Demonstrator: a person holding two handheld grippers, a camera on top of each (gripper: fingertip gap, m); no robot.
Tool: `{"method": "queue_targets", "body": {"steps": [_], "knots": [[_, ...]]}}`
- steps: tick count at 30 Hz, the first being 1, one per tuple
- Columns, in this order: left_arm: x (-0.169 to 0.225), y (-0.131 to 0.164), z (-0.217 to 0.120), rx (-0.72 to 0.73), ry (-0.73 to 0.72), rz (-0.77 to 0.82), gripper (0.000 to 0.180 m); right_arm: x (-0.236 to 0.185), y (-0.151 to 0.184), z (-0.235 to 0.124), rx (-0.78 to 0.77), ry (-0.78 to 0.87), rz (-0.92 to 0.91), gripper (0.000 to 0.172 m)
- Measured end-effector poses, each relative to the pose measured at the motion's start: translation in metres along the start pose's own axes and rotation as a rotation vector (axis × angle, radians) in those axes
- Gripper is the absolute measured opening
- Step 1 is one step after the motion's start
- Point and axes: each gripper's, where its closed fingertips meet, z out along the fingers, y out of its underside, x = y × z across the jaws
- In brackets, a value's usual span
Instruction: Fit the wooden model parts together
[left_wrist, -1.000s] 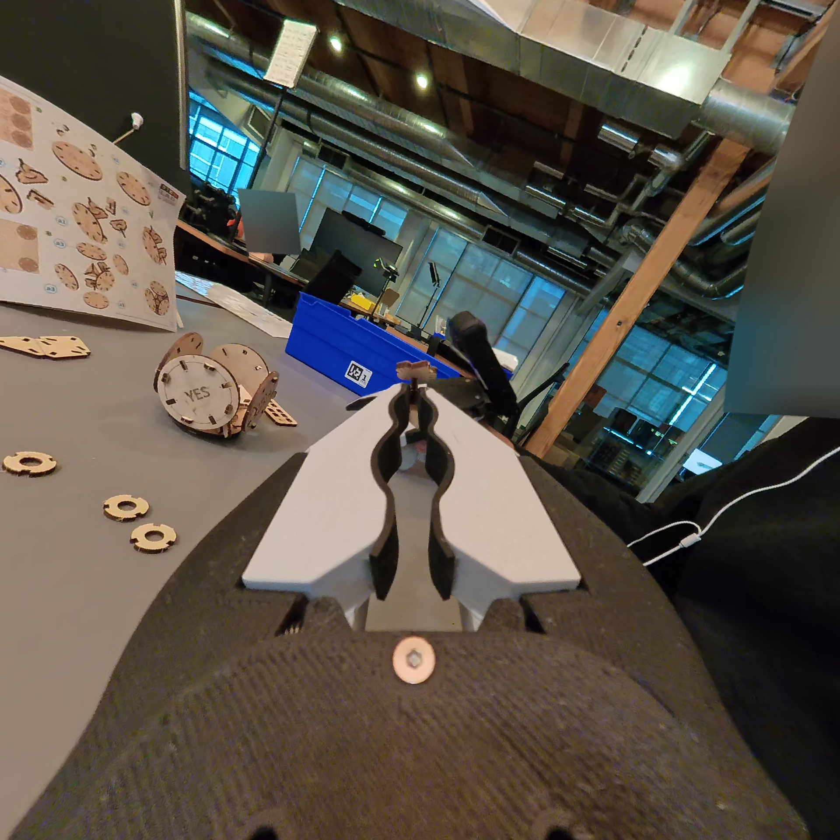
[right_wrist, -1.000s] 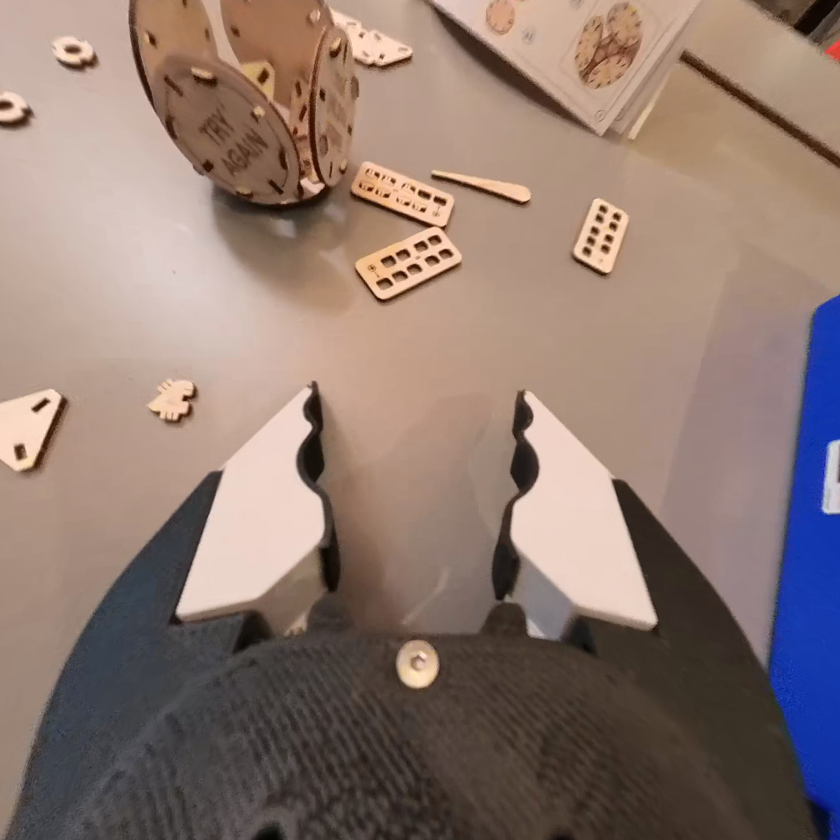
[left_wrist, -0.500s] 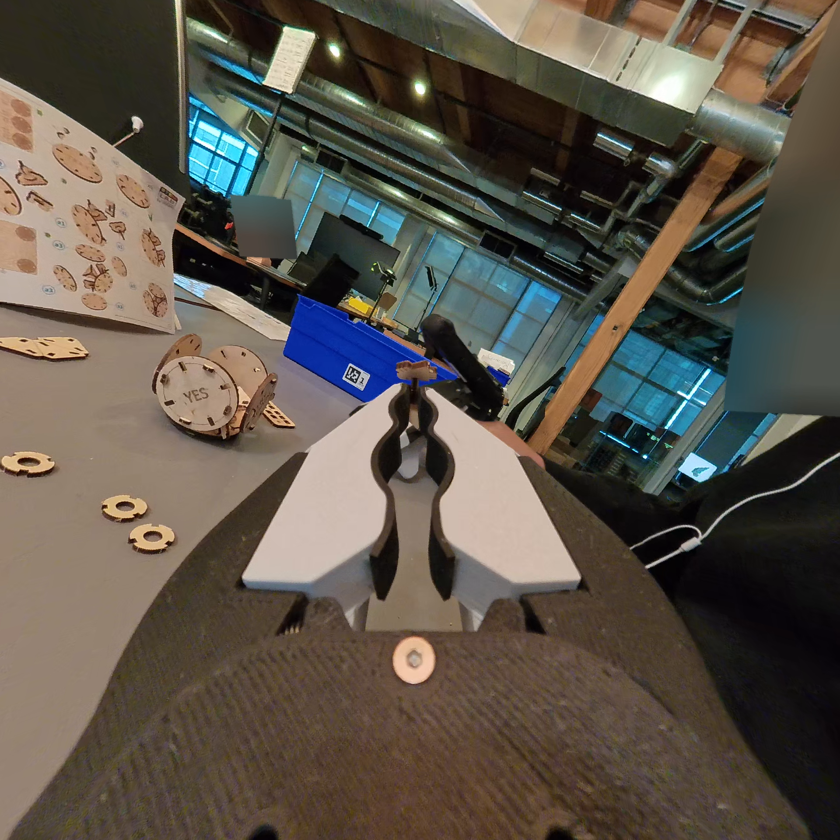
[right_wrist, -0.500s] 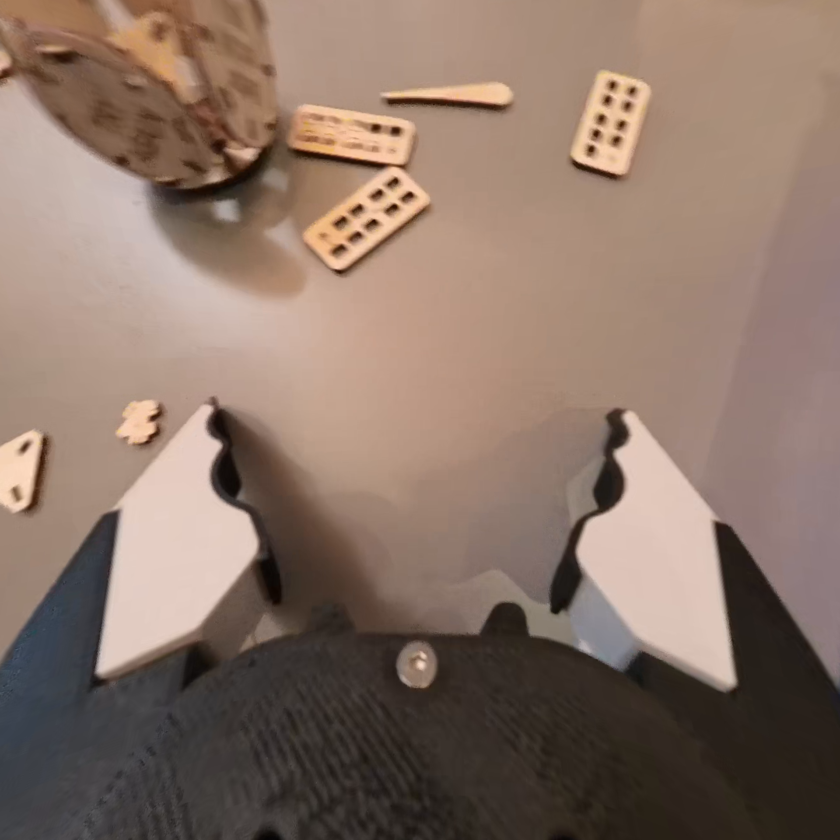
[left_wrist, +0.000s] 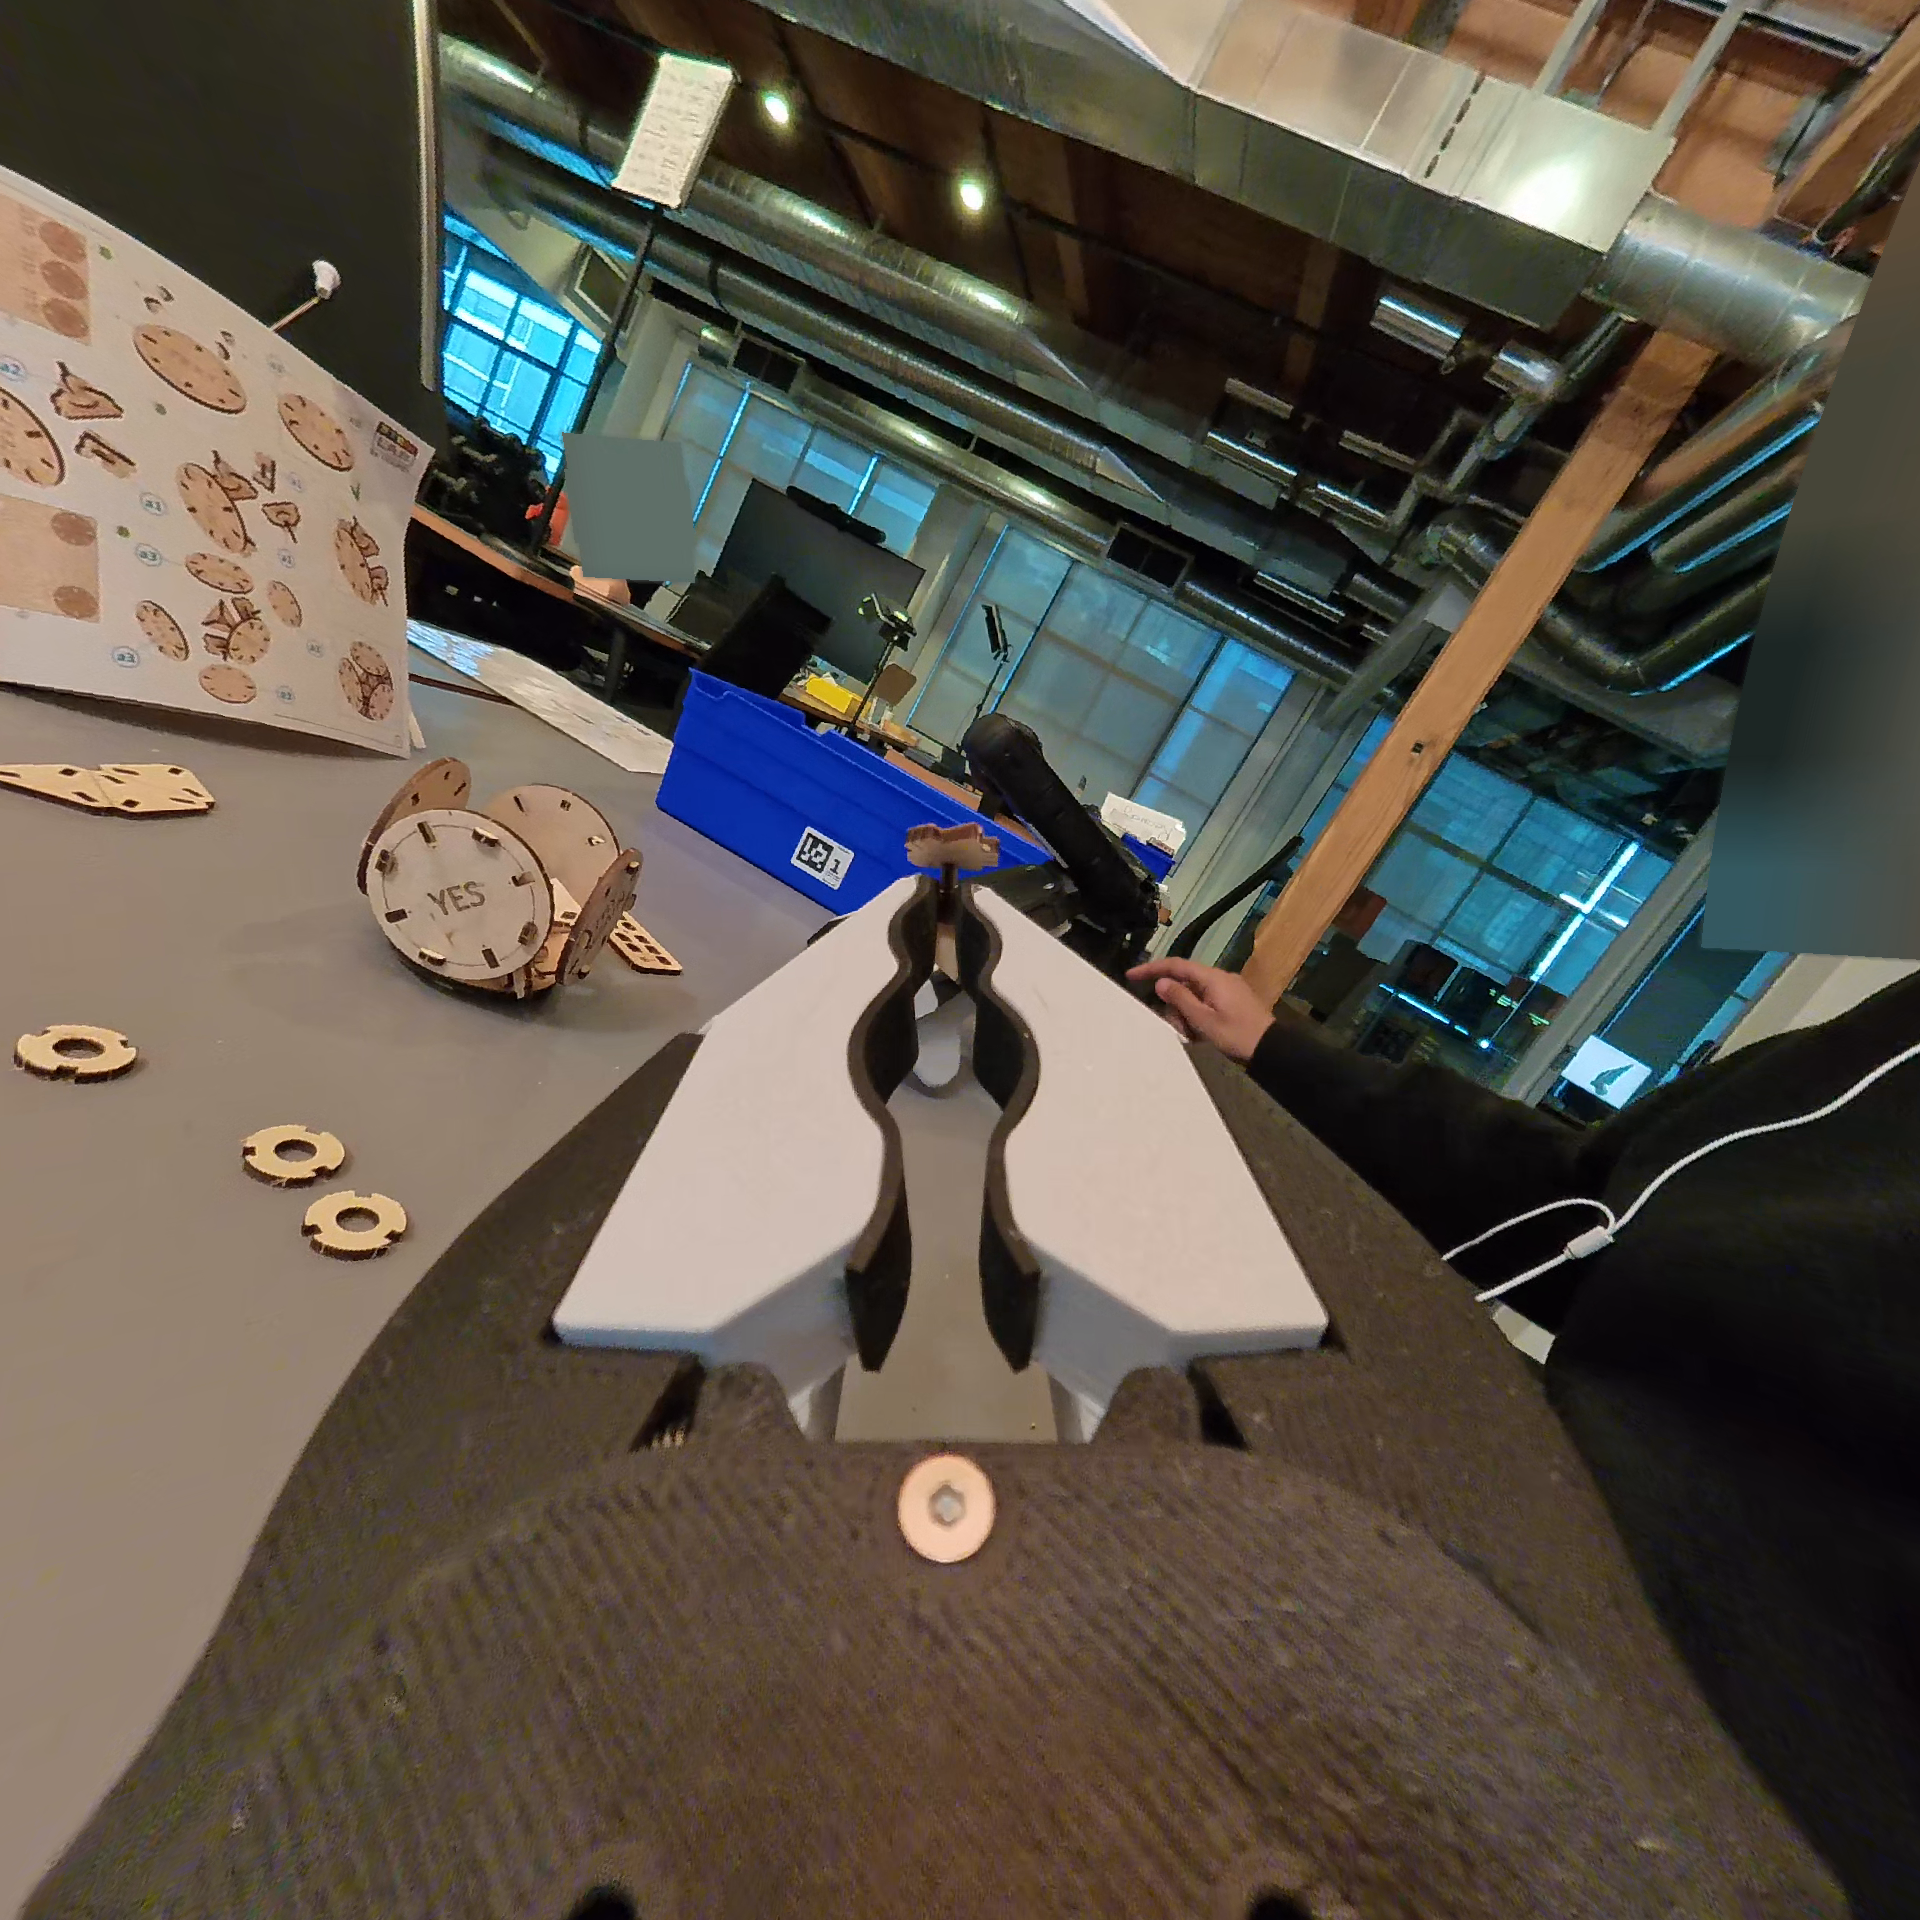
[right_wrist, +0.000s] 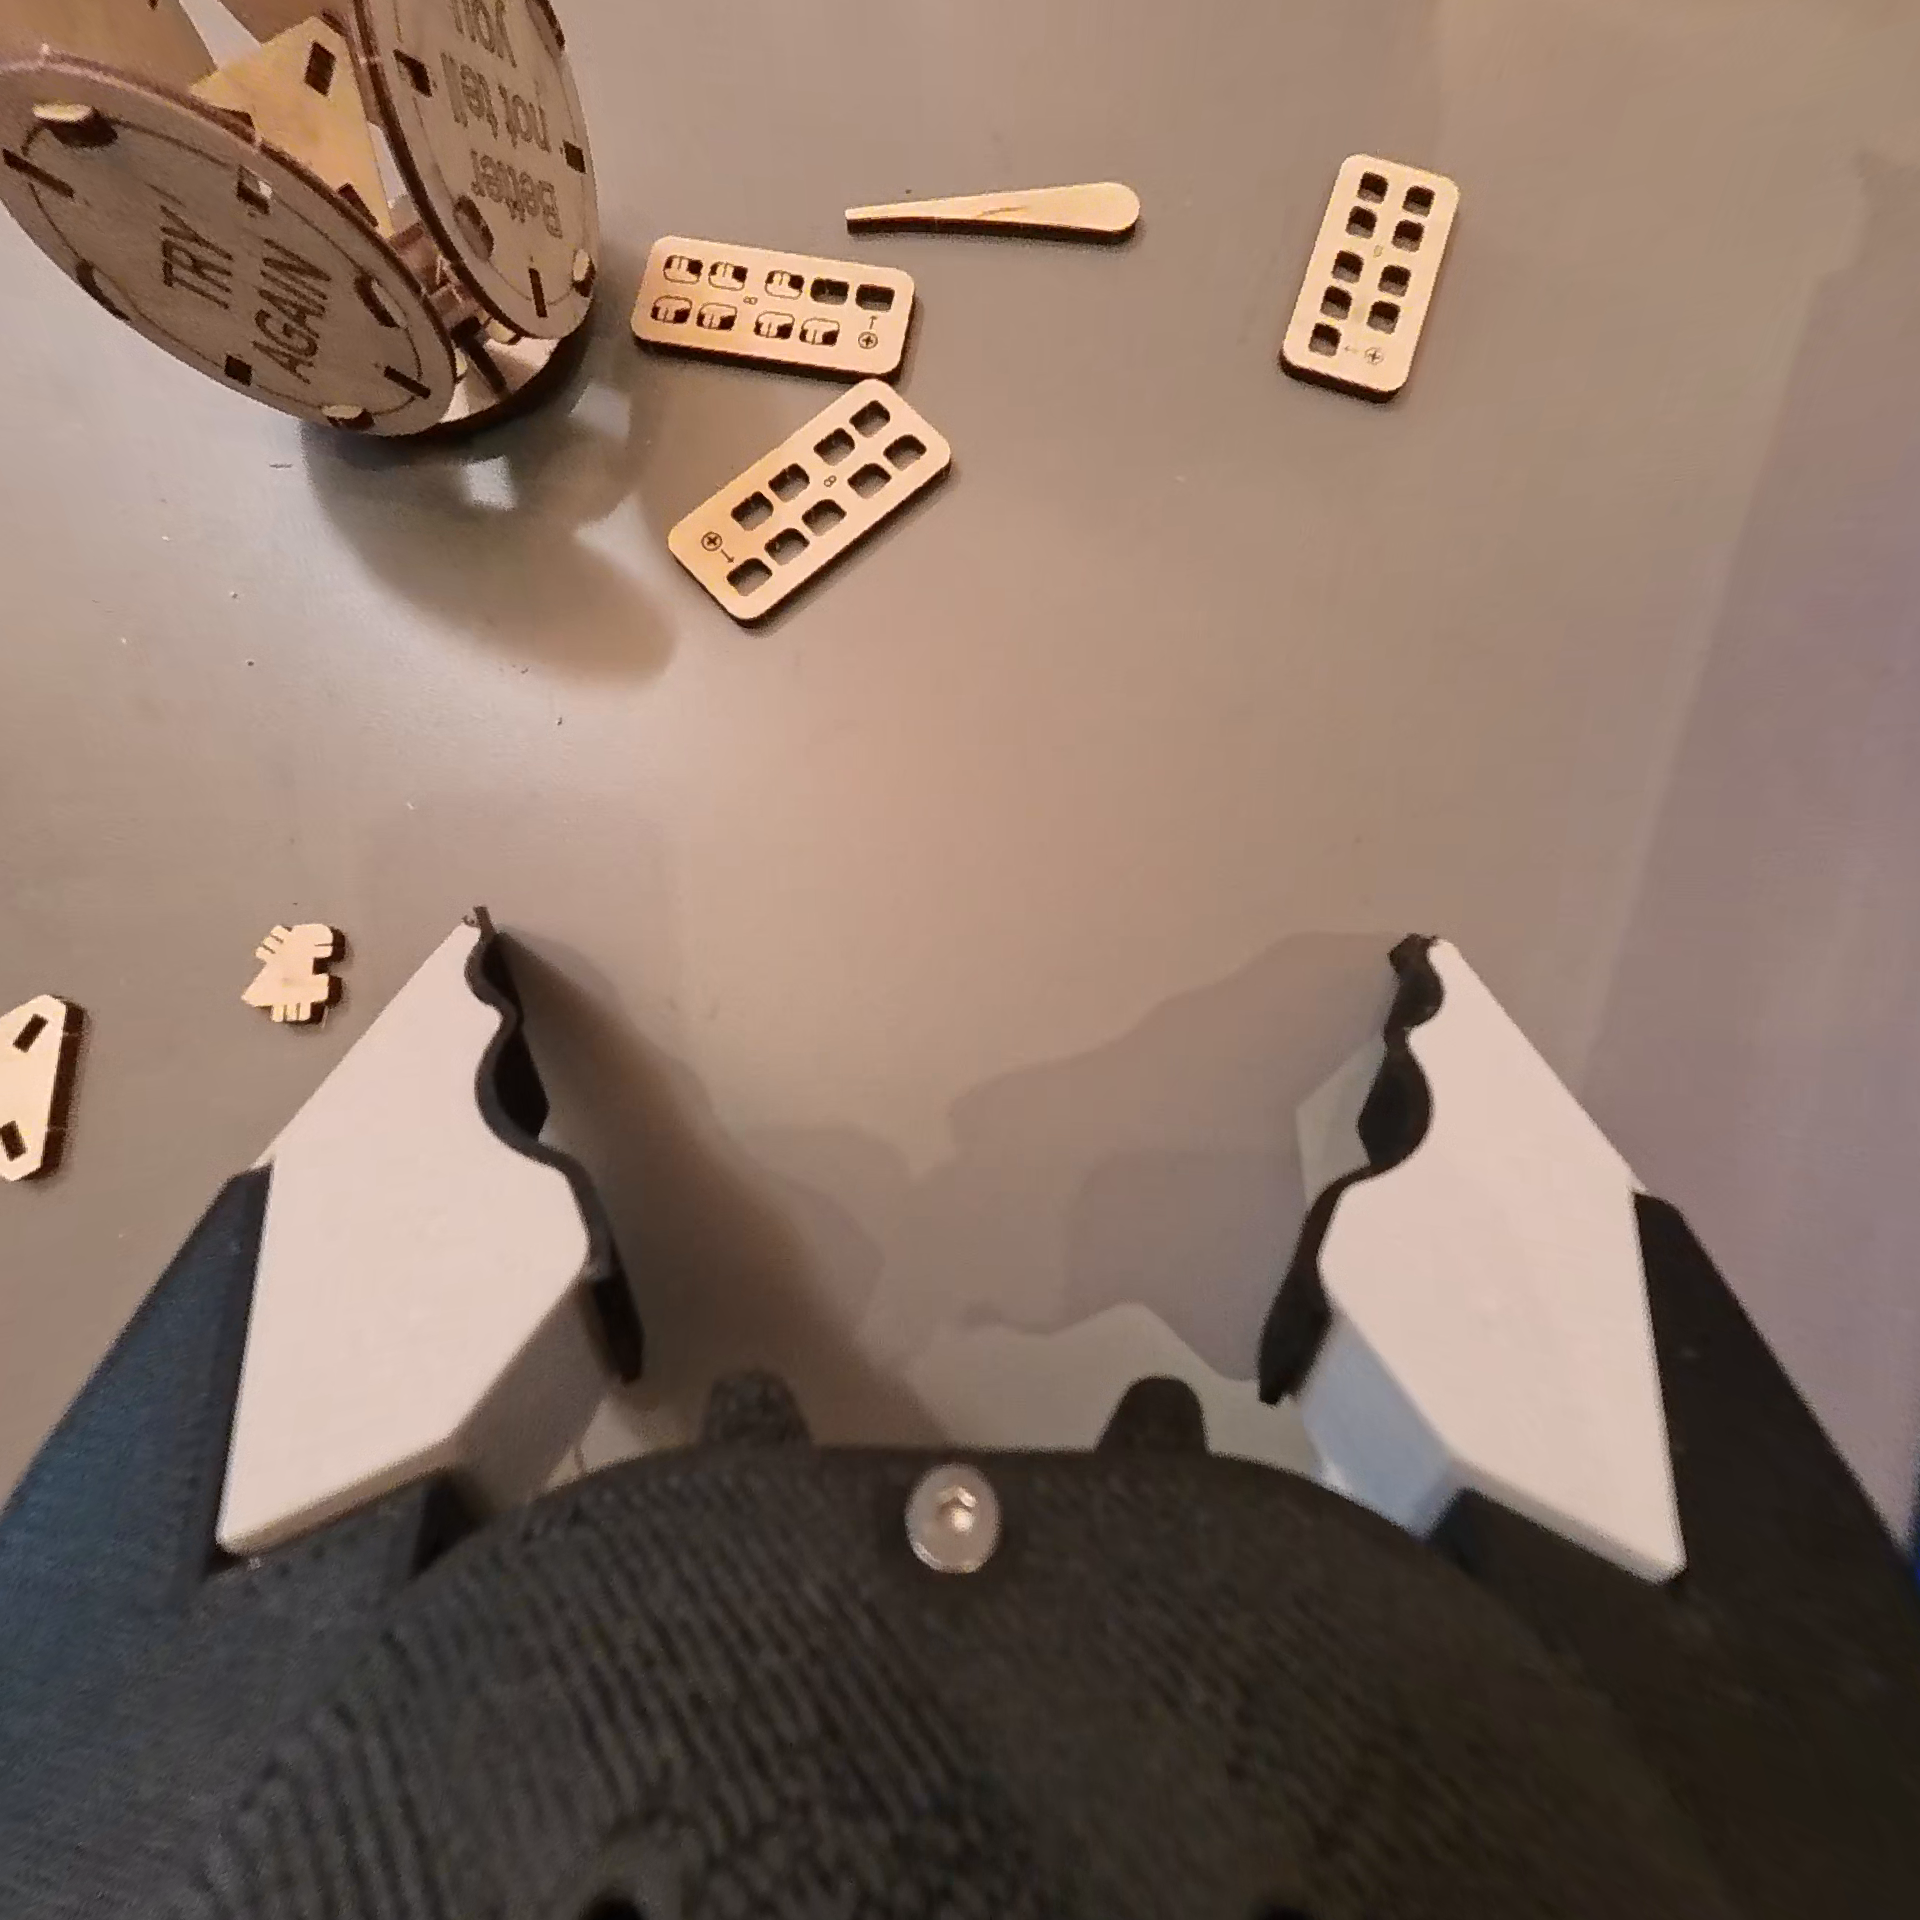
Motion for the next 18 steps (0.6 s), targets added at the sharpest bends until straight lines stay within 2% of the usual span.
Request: {"method": "queue_targets", "body": {"steps": [18], "knots": [[-0.0053, -0.0009, -0.0002, 0.007, -0.031, -0.013, 0.0, 0.0001, 0.0001, -0.0001, 0.0, 0.0, 0.0, 0.159]]}}
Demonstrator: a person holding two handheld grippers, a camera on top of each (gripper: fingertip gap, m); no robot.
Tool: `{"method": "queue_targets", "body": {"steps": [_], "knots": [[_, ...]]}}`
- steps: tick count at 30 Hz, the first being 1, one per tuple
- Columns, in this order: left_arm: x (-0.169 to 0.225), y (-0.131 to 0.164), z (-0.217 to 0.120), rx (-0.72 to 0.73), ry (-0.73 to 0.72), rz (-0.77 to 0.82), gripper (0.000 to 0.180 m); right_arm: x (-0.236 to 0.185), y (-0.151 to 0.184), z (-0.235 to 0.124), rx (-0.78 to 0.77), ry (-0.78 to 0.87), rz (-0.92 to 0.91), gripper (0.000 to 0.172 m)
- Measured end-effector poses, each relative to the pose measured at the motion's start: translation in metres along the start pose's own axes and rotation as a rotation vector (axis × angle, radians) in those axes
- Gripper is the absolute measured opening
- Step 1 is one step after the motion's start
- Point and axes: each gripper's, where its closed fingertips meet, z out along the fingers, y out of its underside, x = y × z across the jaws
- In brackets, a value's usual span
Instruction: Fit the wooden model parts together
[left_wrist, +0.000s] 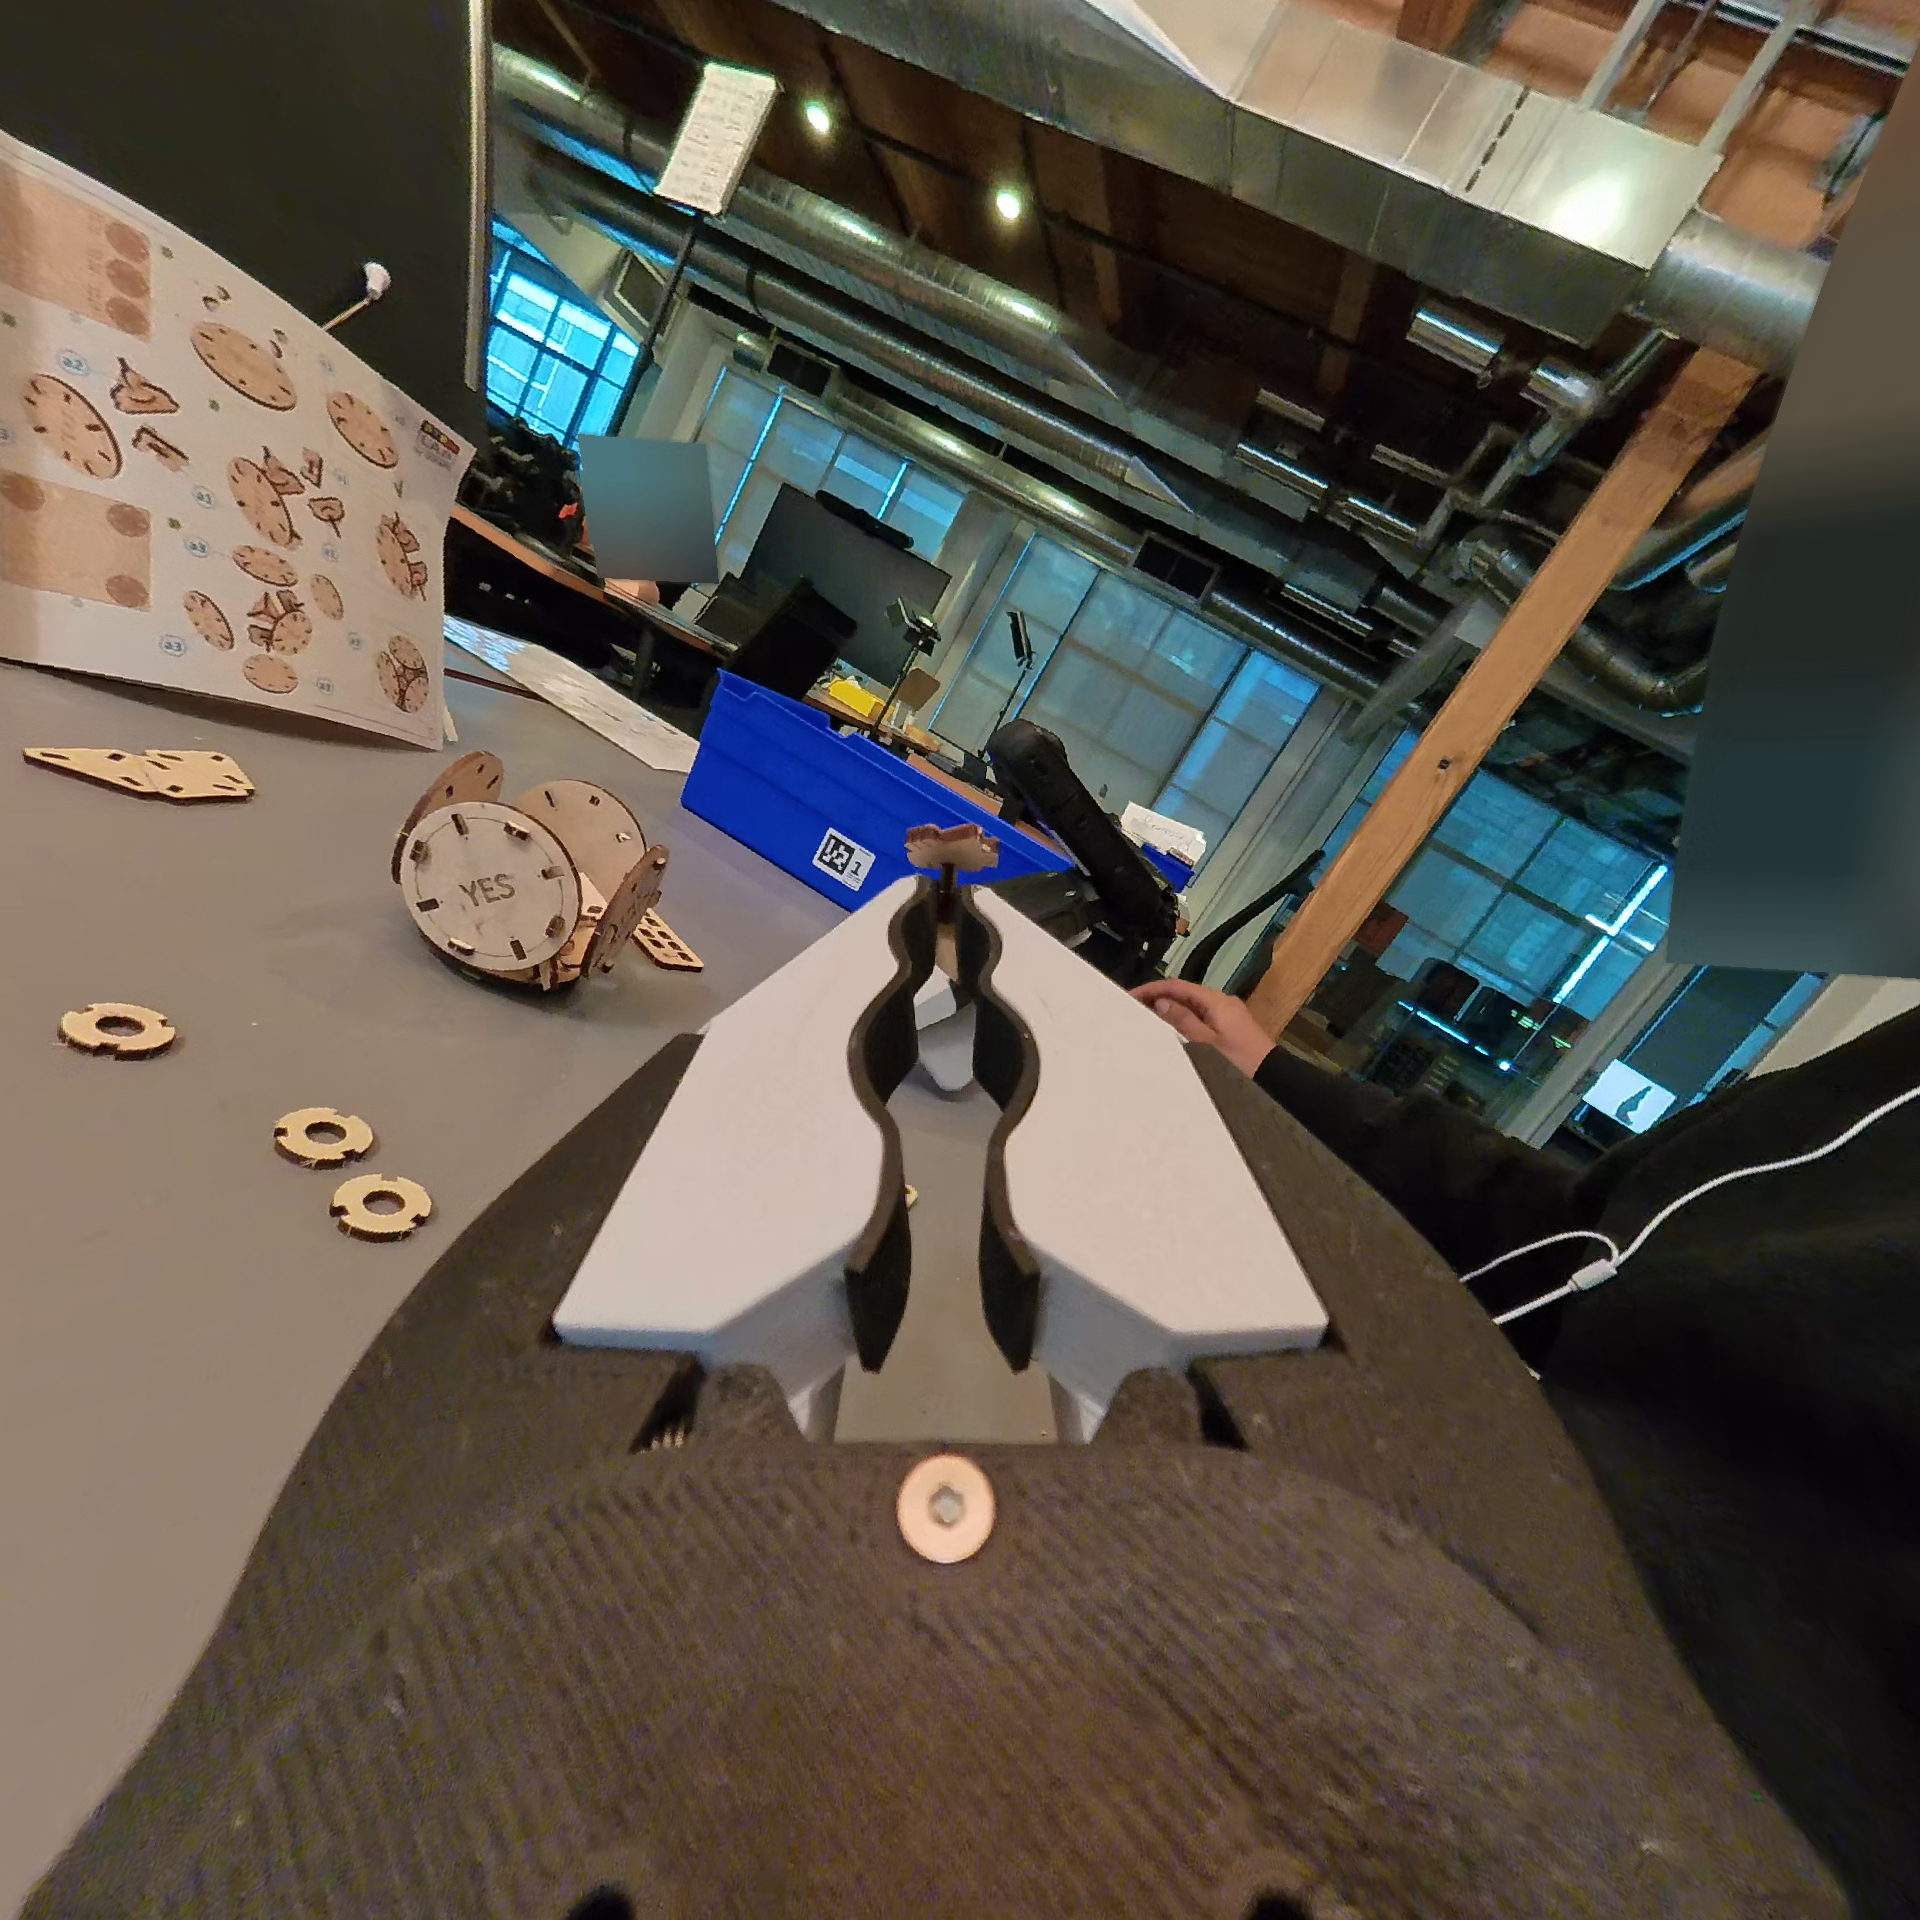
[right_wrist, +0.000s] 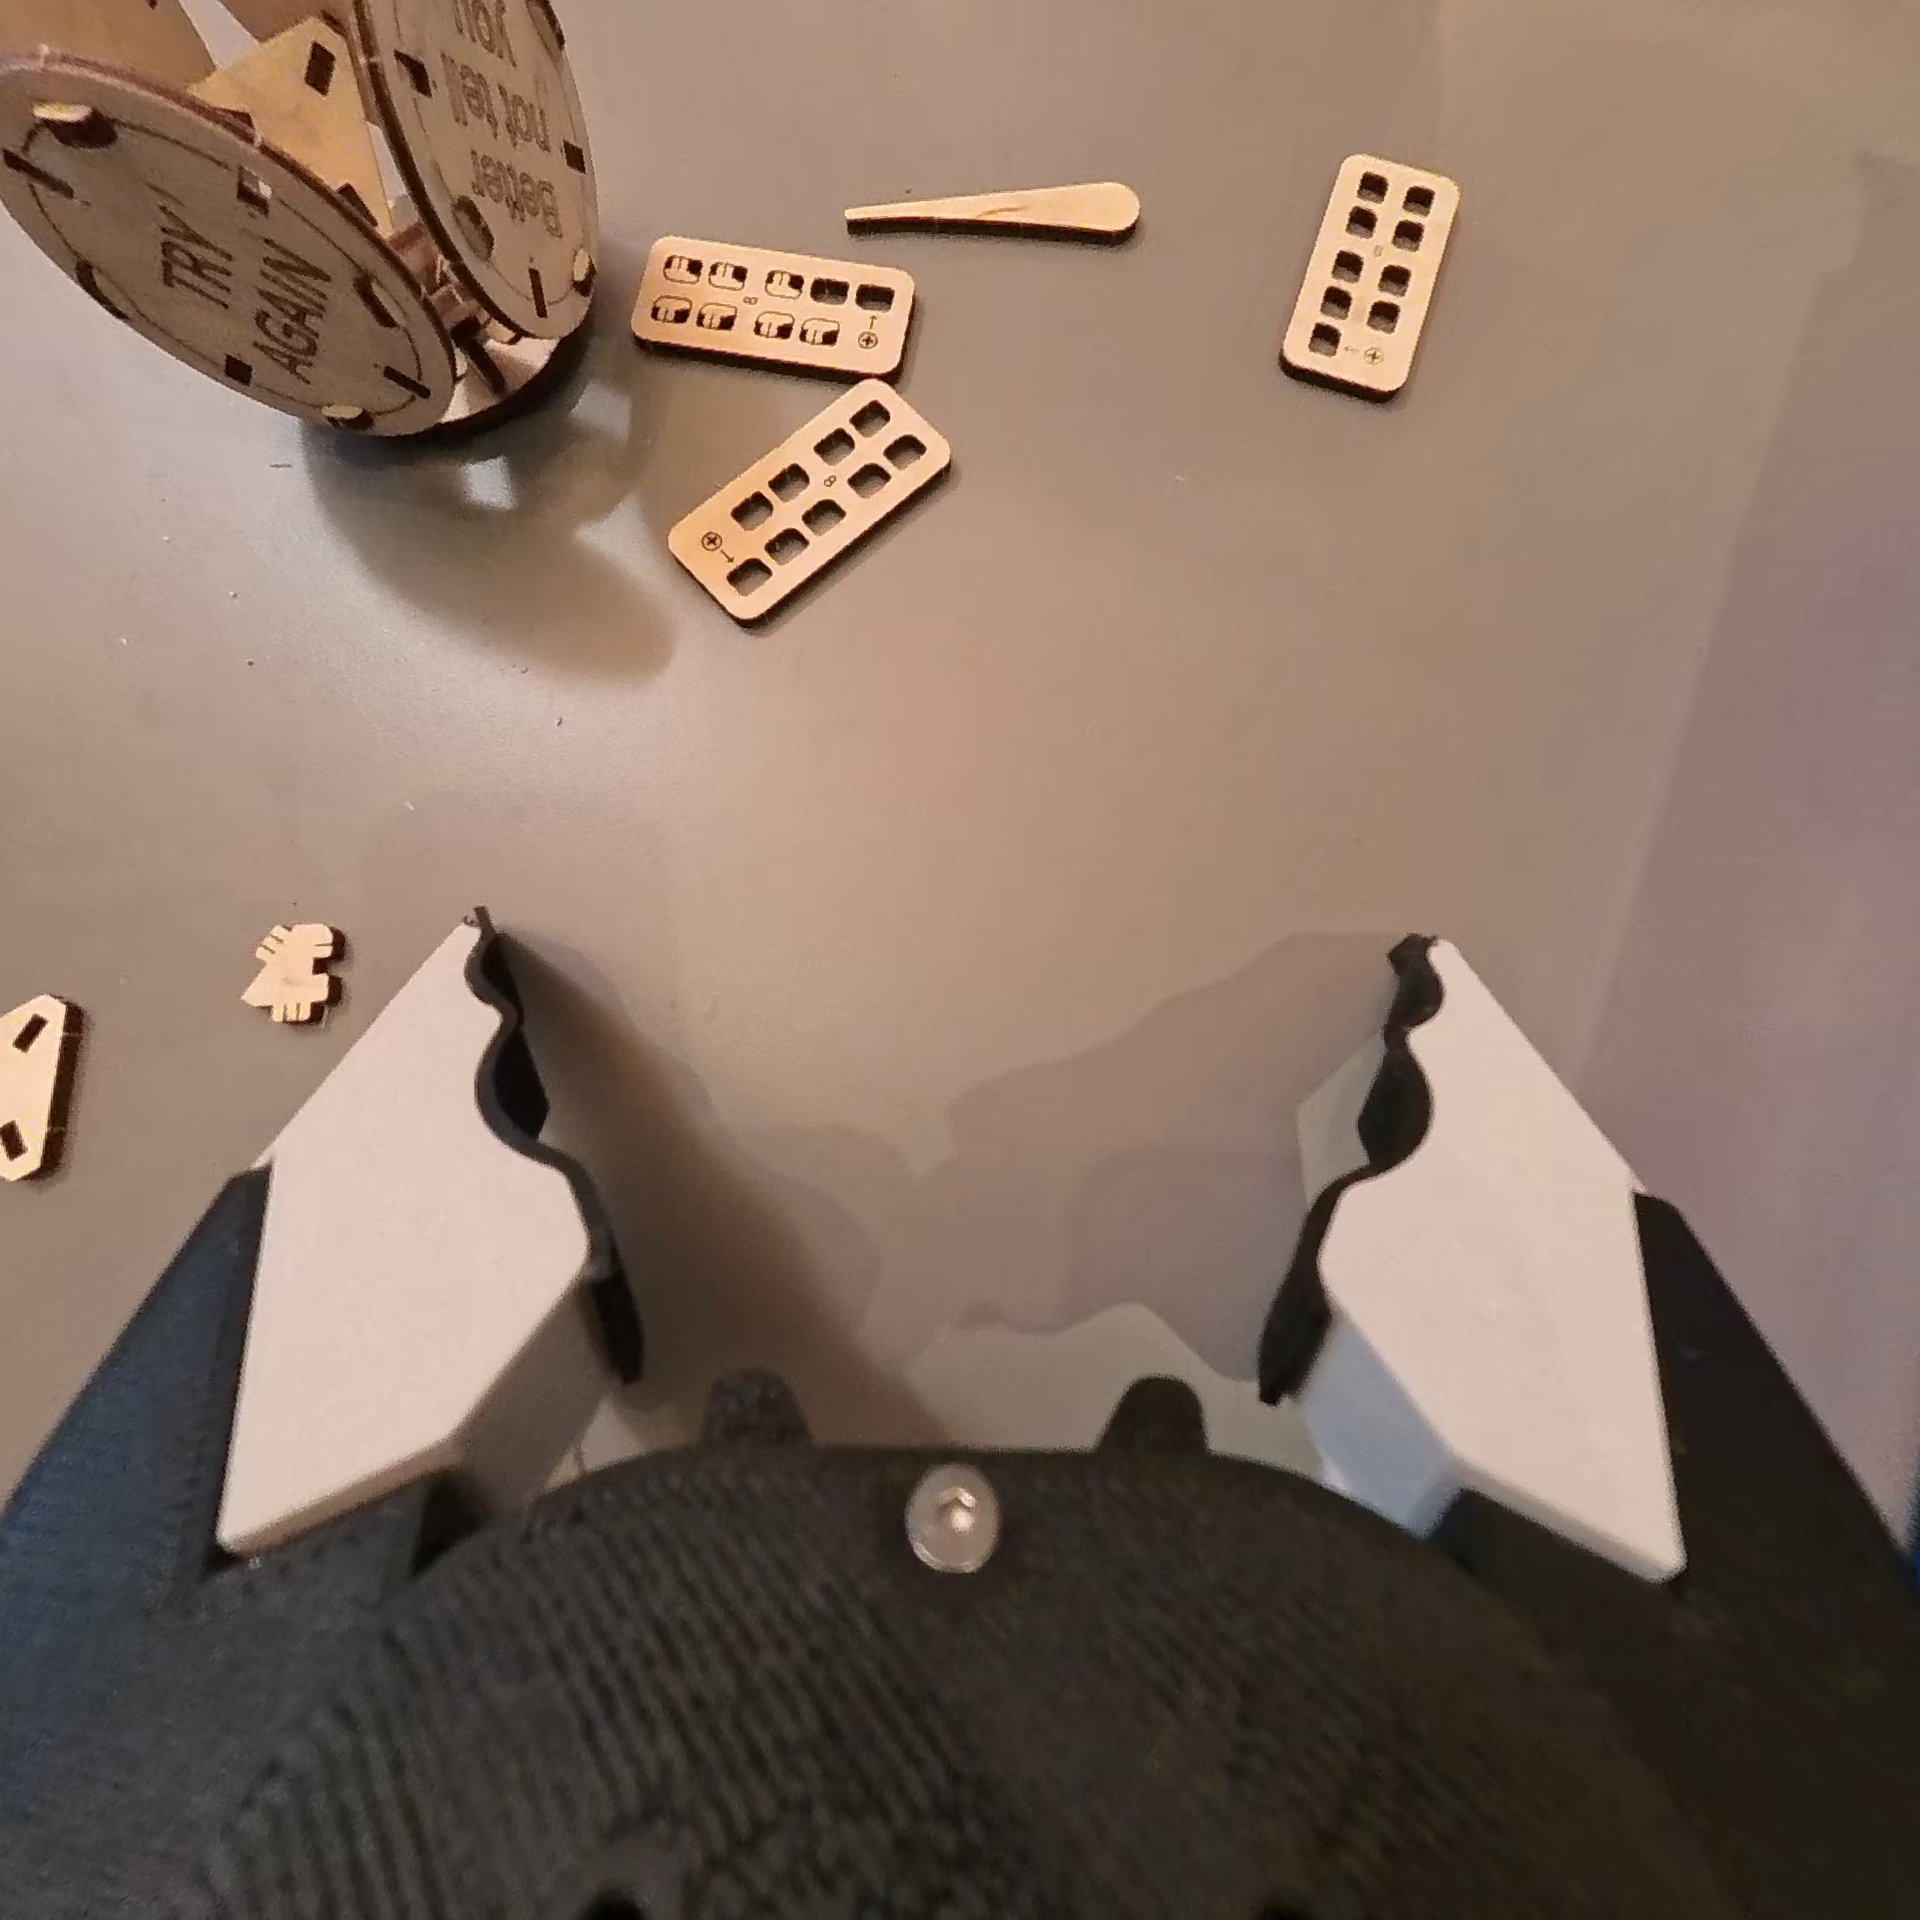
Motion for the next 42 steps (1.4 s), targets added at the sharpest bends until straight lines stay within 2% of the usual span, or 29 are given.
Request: {"method": "queue_targets", "body": {"steps": [38, 42], "knots": [[0.0051, -0.0007, -0.0013, 0.008, 0.037, -0.004, 0.0, -0.0005, 0.0, 0.0008, 0.0, 0.0, 0.0, 0.159], [0.0055, -0.0009, -0.0016, 0.01, 0.041, -0.005, 0.0, -0.003, -0.0071, 0.0076, 0.001, -0.079, -0.081, 0.159]]}}
